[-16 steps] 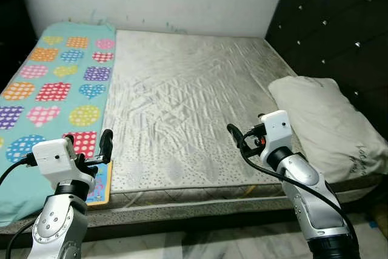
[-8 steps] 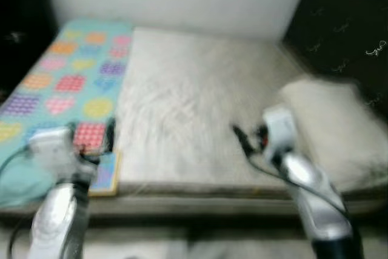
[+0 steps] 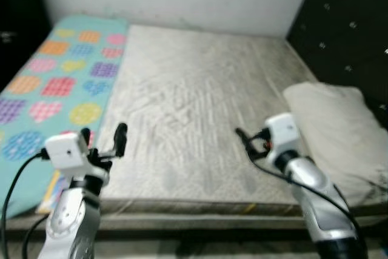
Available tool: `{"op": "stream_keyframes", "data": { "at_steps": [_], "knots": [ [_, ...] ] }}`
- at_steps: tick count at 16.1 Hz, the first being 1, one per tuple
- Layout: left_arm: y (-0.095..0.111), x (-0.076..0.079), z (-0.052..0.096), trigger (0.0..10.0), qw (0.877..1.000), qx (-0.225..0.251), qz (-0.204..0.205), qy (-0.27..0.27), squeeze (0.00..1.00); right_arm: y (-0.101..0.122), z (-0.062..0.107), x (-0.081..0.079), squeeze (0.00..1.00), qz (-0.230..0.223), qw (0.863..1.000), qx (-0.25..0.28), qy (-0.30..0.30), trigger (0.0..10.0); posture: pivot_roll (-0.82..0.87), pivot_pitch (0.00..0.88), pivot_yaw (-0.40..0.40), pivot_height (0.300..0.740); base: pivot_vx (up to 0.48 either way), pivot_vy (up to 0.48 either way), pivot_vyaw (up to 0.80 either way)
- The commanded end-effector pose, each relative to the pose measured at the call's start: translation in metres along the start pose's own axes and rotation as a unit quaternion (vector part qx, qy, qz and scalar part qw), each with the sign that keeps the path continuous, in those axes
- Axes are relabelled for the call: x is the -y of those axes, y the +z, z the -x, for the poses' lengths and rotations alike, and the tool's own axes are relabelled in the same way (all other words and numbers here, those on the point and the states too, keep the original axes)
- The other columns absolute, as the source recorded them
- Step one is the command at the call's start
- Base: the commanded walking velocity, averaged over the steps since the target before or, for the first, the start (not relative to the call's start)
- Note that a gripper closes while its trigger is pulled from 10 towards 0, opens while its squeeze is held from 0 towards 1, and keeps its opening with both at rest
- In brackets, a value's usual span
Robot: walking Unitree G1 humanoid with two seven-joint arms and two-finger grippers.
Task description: Clean up the room
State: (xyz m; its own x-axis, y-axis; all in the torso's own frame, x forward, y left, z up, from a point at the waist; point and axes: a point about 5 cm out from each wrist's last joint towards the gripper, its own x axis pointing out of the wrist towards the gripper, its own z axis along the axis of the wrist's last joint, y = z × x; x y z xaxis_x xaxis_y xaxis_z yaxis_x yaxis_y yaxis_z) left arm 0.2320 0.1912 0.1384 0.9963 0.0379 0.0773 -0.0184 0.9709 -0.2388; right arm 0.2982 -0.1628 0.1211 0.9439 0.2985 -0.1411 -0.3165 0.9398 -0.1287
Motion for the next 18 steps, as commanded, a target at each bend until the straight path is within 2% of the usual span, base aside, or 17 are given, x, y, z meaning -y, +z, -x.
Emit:
{"op": "stream_keyframes", "data": {
  "at_steps": [1, 8, 18],
  "knots": [
    [0.0018, -0.0065, 0.0022, 10.0, 1.0, 0.002, -0.004, 0.015, 0.0, 0.0065, -0.0039, -0.0075, 0.0, 0.001, 1.0, 0.012, 0.014, 10.0, -0.01, 0.029, -0.095, 0.74, 0.0, 0.0, 0.0],
    [0.0007, -0.0051, -0.0032, 10.0, 1.0, -0.004, 0.01, 0.02, 0.0, 0.0095, -0.0086, -0.0057, 0.0, -0.008, 1.0, 0.016, 0.004, 10.0, -0.01, 0.022, -0.093, 0.74, 0.0, 0.0, 0.0],
    [0.0018, -0.0002, -0.0033, 10.0, 1.0, 0.002, 0.016, 0.013, 0.0, 0.0105, -0.0076, -0.0028, 0.0, 0.006, 1.0, 0.018, 0.005, 10.0, -0.01, 0.025, -0.096, 0.74, 0.0, 0.461, 0.0]
  ]
}}
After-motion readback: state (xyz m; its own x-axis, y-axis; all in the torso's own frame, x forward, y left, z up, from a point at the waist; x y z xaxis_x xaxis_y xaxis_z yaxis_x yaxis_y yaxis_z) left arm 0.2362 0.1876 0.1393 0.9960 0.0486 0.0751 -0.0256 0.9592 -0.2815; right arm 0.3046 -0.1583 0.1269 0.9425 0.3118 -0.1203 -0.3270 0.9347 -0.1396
